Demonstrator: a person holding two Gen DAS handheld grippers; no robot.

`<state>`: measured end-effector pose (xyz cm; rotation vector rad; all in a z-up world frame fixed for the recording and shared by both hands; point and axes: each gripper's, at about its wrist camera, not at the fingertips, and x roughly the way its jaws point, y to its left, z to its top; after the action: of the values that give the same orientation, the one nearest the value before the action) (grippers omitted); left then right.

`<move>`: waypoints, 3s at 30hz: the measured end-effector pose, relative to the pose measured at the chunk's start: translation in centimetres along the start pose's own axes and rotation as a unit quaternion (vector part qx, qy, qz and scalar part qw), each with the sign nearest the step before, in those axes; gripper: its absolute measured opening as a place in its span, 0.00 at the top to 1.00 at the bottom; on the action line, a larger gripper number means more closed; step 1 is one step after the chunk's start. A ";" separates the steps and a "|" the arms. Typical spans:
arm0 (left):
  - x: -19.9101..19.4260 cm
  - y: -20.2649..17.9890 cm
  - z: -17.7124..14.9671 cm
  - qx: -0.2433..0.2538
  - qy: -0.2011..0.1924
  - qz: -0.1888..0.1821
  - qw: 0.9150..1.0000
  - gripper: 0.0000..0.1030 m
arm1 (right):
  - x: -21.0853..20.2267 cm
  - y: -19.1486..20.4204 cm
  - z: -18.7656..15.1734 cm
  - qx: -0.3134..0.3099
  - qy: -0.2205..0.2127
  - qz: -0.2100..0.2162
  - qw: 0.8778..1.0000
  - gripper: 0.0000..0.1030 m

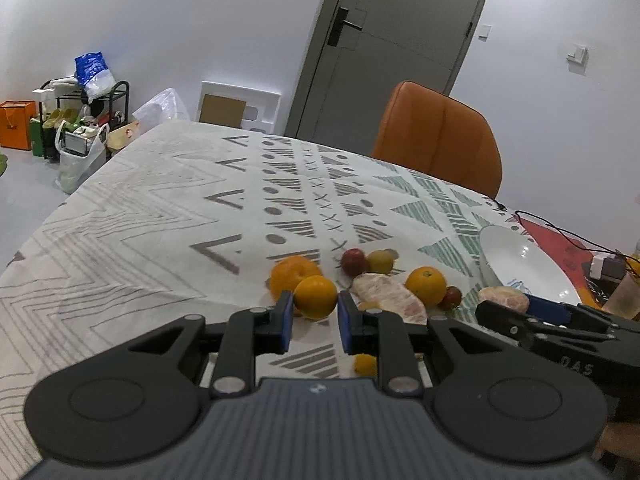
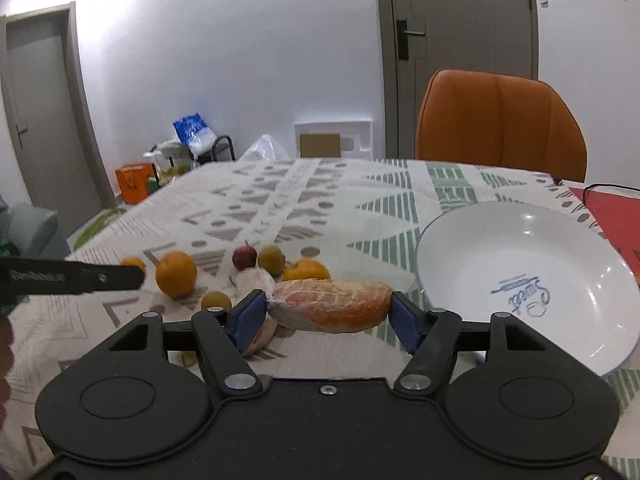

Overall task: Organize fruits
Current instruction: 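Carry the small orange with the left tool while the right tool carries the pomelo segment to the plate, then open the right tool over the plate while the left tool drops the small orange in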

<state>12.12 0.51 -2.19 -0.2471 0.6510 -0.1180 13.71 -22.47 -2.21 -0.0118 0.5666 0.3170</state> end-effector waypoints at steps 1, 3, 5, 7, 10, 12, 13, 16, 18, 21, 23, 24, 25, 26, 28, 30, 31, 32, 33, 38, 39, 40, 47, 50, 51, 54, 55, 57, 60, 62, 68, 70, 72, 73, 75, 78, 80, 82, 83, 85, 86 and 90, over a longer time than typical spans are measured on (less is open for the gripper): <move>0.1 -0.3 0.1 0.002 0.000 -0.001 1.000 0.79 | -0.3 -0.2 0.1 0.002 -0.004 0.001 1.000 0.38; 0.2 -0.8 0.2 0.006 -0.001 -0.005 1.000 0.79 | -0.7 -0.6 0.2 0.007 -0.009 0.001 1.000 0.38; 0.4 -1.4 0.2 0.011 -0.001 -0.009 1.000 0.79 | -1.1 -1.1 0.3 0.011 -0.013 -0.002 1.000 0.38; 0.6 -2.1 0.3 0.016 -0.001 -0.013 1.000 0.79 | -1.3 -1.6 0.3 0.014 -0.016 -0.008 1.000 0.38; 0.8 -2.9 0.4 0.020 -0.002 -0.019 1.000 0.79 | -1.7 -2.3 0.1 0.018 -0.018 -0.016 1.000 0.38; 1.0 -3.5 0.4 0.022 -0.002 -0.023 0.999 0.79 | -1.9 -2.9 -0.1 0.021 -0.017 -0.022 0.999 0.38; 1.1 -3.8 0.4 0.024 -0.002 -0.025 0.999 0.79 | -2.0 -3.2 -0.1 0.022 -0.016 -0.025 0.999 0.38; 1.4 -4.8 0.4 0.030 -0.001 -0.030 0.999 0.79 | -2.4 -4.0 -0.4 0.028 -0.016 -0.033 0.999 0.38; 1.6 -5.4 0.4 0.033 -0.001 -0.034 0.999 0.79 | -2.6 -4.6 -0.6 0.032 -0.015 -0.038 0.999 0.38; 1.9 -6.3 0.3 0.038 0.000 -0.039 0.999 0.79 | -2.9 -5.5 -0.8 0.038 -0.014 -0.045 0.998 0.38; 2.1 -6.9 0.2 0.041 0.002 -0.042 0.998 0.79 | -3.1 -6.1 -1.0 0.042 -0.014 -0.050 0.998 0.38; 2.2 -7.2 0.2 0.043 0.002 -0.043 0.998 0.79 | -3.3 -6.4 -1.0 0.044 -0.014 -0.053 0.998 0.38; 2.3 -7.5 0.1 0.045 0.003 -0.045 0.998 0.79 | -3.4 -6.7 -1.1 0.046 -0.015 -0.055 0.997 0.38; 2.4 -7.7 0.1 0.046 0.003 -0.046 0.998 0.79 | -3.5 -7.0 -1.2 0.047 -0.015 -0.058 0.997 0.38; 2.6 -8.3 0.1 0.050 0.004 -0.049 0.998 0.79 | -3.7 -7.6 -1.3 0.052 -0.015 -0.064 0.997 0.38; 2.8 -8.8 0.0 0.054 0.005 -0.052 0.997 0.79 | -3.8 -8.2 -1.5 0.056 -0.015 -0.070 0.996 0.38; 2.9 -9.1 0.0 0.056 0.006 -0.054 0.997 0.79 | -3.8 -8.5 -1.5 0.058 -0.014 -0.074 0.995 0.38; 3.0 -9.4 0.0 0.058 0.006 -0.055 0.997 0.79 | -3.9 -8.8 -1.6 0.060 -0.014 -0.077 0.995 0.38; 3.0 -9.6 0.0 0.060 0.006 -0.056 0.997 0.79 | -3.9 -9.1 -1.7 0.062 -0.014 -0.080 0.995 0.38; 3.6 -10.9 0.0 0.073 0.009 -0.061 0.995 0.79 | -4.0 -10.1 -2.1 0.066 -0.016 -0.093 0.993 0.38; 3.6 -11.1 0.0 0.075 0.010 -0.061 0.995 0.79 | -4.0 -10.3 -2.2 0.067 -0.016 -0.094 0.993 0.38; 3.8 -11.4 0.0 0.078 0.010 -0.061 0.995 0.79 | -4.0 -10.5 -2.2 0.068 -0.017 -0.096 0.993 0.38; 4.4 -13.2 0.0 0.091 0.011 -0.069 0.993 0.79 | -4.3 -11.4 -2.5 0.067 -0.028 -0.116 0.991 0.32; 4.7 -14.0 0.1 0.097 0.012 -0.074 0.992 0.79 | -4.5 -11.8 -2.7 0.069 -0.030 -0.117 0.990 0.32; 4.8 -14.3 0.1 0.099 0.012 -0.076 0.992 0.79 | -4.7 -12.0 -2.7 0.073 -0.032 -0.116 0.990 0.32; 5.0 -15.3 0.2 0.107 0.011 -0.084 0.991 0.79 | -5.1 -12.5 -2.9 0.081 -0.034 -0.116 0.989 0.31; 5.2 -15.6 0.2 0.110 0.011 -0.086 0.990 0.79 | -5.3 -12.6 -3.0 0.084 -0.035 -0.115 0.989 0.31; 5.4 -16.2 0.2 0.113 0.011 -0.091 0.989 0.79 | -5.5 -12.8 -3.3 0.090 -0.034 -0.114 0.989 0.31; 5.7 -17.1 0.2 0.120 0.013 -0.098 0.988 0.79 | -5.9 -12.9 -3.6 0.093 -0.033 -0.113 0.989 0.31; 5.9 -17.7 0.2 0.124 0.014 -0.102 0.987 0.79 | -6.2 -13.0 -3.8 0.095 -0.033 -0.113 0.988 0.31; 6.7 -19.3 0.2 0.136 0.017 -0.115 0.984 0.79 | -6.8 -13.4 -3.9 0.099 -0.033 -0.114 0.988 0.31; 6.9 -19.9 0.2 0.139 0.017 -0.117 0.983 0.79 | -7.2 -13.6 -4.0 0.100 -0.035 -0.115 0.988 0.31; 7.0 -20.4 0.3 0.140 0.017 -0.120 0.983 0.79 | -7.5 -13.8 -4.0 0.101 -0.035 -0.114 0.988 0.31; 7.1 -20.5 0.3 0.141 0.017 -0.121 0.982 0.79 | -7.5 -13.9 -4.1 0.102 -0.035 -0.114 0.988 0.31; 7.1 -20.9 0.4 0.143 0.018 -0.120 0.982 0.78 | -7.6 -14.1 -4.2 0.106 -0.033 -0.111 0.988 0.31; 7.0 -21.2 0.4 0.144 0.016 -0.117 0.982 0.77 | -7.6 -14.3 -4.4 0.112 -0.032 -0.110 0.987 0.31; 6.8 -21.1 0.4 0.143 0.019 -0.115 0.983 0.74 | -7.5 -14.3 -4.5 0.116 -0.033 -0.110 0.987 0.31; 6.8 -20.8 0.5 0.142 0.024 -0.104 0.984 0.68 | -7.5 -14.2 -4.5 0.118 -0.033 -0.107 0.987 0.31; 6.7 -20.5 0.6 0.140 0.024 -0.098 0.985 0.66 | -7.4 -14.2 -4.4 0.118 -0.033 -0.106 0.987 0.31; 6.4 -19.9 0.7 0.135 0.018 -0.089 0.987 0.55 | -7.3 -14.0 -4.3 0.118 -0.033 -0.103 0.987 0.31; 6.2 -19.5 0.8 0.132 0.014 -0.084 0.988 0.51 | -7.3 -13.9 -4.2 0.118 -0.034 -0.101 0.987 0.31; 5.1 -18.2 1.1 0.128 0.000 -0.061 0.990 0.31 | -7.0 -13.3 -3.8 0.118 -0.037 -0.094 0.988 0.21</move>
<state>16.28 -17.76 0.43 -0.0382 0.6130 -0.3171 10.12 -37.51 -2.75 0.1745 0.5218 0.0645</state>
